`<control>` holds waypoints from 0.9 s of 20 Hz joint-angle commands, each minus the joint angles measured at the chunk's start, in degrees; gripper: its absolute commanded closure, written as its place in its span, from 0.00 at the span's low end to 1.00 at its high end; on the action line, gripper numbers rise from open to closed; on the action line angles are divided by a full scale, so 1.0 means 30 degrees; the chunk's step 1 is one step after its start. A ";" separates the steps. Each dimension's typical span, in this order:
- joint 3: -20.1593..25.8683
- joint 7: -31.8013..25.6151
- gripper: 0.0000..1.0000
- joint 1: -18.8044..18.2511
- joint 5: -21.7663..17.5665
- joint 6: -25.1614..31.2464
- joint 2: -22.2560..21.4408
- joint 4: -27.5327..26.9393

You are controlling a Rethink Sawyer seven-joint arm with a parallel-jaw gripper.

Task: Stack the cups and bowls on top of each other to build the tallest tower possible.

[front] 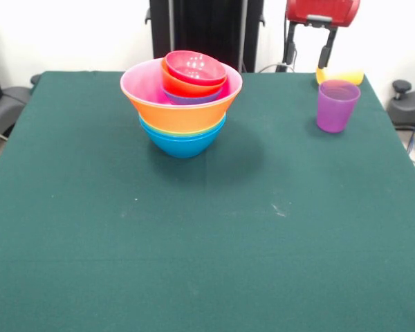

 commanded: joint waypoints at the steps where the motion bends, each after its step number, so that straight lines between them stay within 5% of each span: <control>1: 0.1111 0.2513 0.00 -0.0436 0.0868 0.0468 0.0025 0.0920; 18: 0.1176 0.2915 0.00 0.0431 0.1502 -0.0108 0.0674 0.0677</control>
